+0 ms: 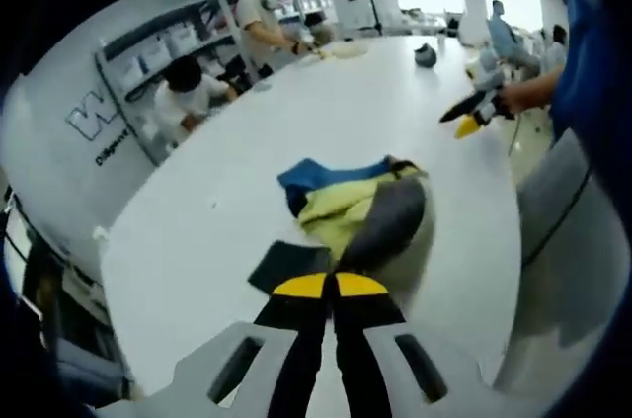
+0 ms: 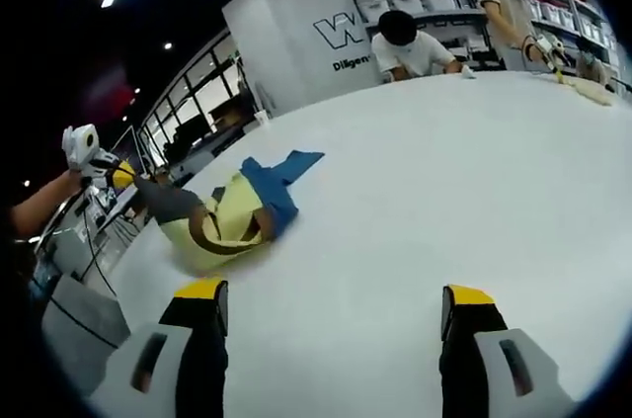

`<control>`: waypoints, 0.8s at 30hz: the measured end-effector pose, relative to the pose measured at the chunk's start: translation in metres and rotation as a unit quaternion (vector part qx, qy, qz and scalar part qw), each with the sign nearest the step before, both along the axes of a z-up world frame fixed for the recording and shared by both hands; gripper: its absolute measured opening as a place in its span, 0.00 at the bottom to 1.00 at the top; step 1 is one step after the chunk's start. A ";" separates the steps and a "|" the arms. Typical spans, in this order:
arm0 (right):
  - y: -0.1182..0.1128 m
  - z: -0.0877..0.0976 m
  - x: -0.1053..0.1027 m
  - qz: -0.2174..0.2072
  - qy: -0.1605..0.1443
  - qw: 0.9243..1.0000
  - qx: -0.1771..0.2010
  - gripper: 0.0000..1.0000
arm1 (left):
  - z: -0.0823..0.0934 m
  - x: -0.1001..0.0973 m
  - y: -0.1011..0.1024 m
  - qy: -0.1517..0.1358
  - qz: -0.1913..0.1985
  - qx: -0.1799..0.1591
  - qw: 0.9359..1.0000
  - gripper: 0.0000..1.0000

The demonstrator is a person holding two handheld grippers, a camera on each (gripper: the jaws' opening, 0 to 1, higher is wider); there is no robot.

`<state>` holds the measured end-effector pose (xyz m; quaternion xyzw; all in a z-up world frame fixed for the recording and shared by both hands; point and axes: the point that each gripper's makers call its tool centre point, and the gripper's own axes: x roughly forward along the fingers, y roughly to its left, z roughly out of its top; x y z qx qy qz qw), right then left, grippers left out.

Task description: Fold the garment on the visible template until the final outline fits inside the template.

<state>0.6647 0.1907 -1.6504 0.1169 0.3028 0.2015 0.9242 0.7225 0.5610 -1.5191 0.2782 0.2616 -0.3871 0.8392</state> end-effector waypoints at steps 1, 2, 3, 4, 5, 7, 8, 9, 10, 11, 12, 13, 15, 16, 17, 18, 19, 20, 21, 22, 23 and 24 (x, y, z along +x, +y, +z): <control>0.002 0.001 0.001 0.006 -0.002 1.000 -0.002 0.89 | 0.002 0.001 0.004 -0.003 0.005 -0.001 1.000 0.05; 0.005 0.002 0.001 0.012 -0.002 1.000 -0.002 0.89 | 0.004 0.002 0.010 -0.006 0.011 -0.001 1.000 0.05; 0.006 0.002 0.001 0.016 -0.002 1.000 -0.004 0.88 | 0.004 0.003 0.014 -0.008 0.018 0.000 1.000 0.05; 0.007 0.001 0.001 0.019 -0.002 1.000 -0.004 0.88 | 0.004 0.004 0.018 -0.009 0.023 0.002 1.000 0.05; 0.009 0.001 0.001 0.022 -0.003 1.000 -0.004 0.88 | 0.002 0.003 0.025 -0.006 0.029 0.007 1.000 0.05; 0.011 0.001 0.000 0.026 -0.003 1.000 -0.003 0.88 | -0.005 0.000 0.038 0.000 0.043 0.016 0.999 0.05; 0.012 0.001 0.000 0.027 -0.003 1.000 -0.003 0.88 | -0.008 -0.001 0.042 0.003 0.048 0.015 0.999 0.05; 0.012 0.000 -0.001 0.028 -0.003 1.000 -0.003 0.88 | -0.013 -0.005 0.049 0.009 0.056 0.014 0.998 0.05; 0.013 0.000 -0.001 0.028 -0.003 1.000 -0.003 0.88 | -0.018 -0.008 0.053 0.015 0.064 0.014 0.998 0.05; 0.014 0.000 -0.002 0.030 -0.003 1.000 -0.004 0.88 | -0.021 -0.017 0.053 0.020 0.070 0.021 0.997 0.05; 0.014 0.000 -0.003 0.032 -0.002 0.999 -0.004 0.88 | -0.025 -0.020 0.058 0.022 0.076 0.022 0.997 0.05; 0.015 -0.001 -0.004 0.034 -0.001 0.999 -0.006 0.88 | -0.030 -0.024 0.062 0.027 0.083 0.022 0.996 0.05; 0.016 -0.001 -0.005 0.043 0.000 0.999 -0.010 0.88 | -0.044 -0.032 0.080 0.041 0.110 0.021 0.993 0.05; 0.016 -0.001 -0.006 0.046 0.001 0.999 -0.012 0.87 | -0.049 -0.035 0.085 0.045 0.120 0.022 0.992 0.05; 0.018 -0.002 -0.007 0.051 0.001 0.999 -0.016 0.87 | -0.056 -0.040 0.090 0.048 0.133 0.022 0.990 0.05; 0.019 -0.002 -0.007 0.057 0.000 0.998 -0.019 0.87 | -0.060 -0.041 0.095 0.049 0.141 0.019 0.989 0.05; 0.021 -0.003 -0.008 0.065 0.000 0.998 -0.024 0.86 | -0.064 -0.042 0.103 0.047 0.159 0.017 0.986 0.05; 0.022 -0.003 -0.009 0.073 0.000 0.997 -0.028 0.85 | -0.067 -0.043 0.108 0.046 0.169 0.016 0.984 0.05; 0.024 -0.003 -0.009 0.082 -0.001 0.996 -0.032 0.84 | -0.071 -0.044 0.112 0.047 0.173 0.015 0.984 0.05; 0.025 -0.003 -0.009 0.087 -0.002 0.996 -0.033 0.82 | -0.072 -0.045 0.113 0.048 0.176 0.014 0.983 0.05; 0.029 -0.002 -0.009 0.104 -0.005 0.994 -0.043 0.81 | -0.074 -0.047 0.113 0.050 0.182 0.011 0.982 0.05; 0.032 -0.001 -0.009 0.111 -0.008 0.993 -0.045 0.81 | -0.080 -0.049 0.117 0.052 0.190 0.010 0.980 0.05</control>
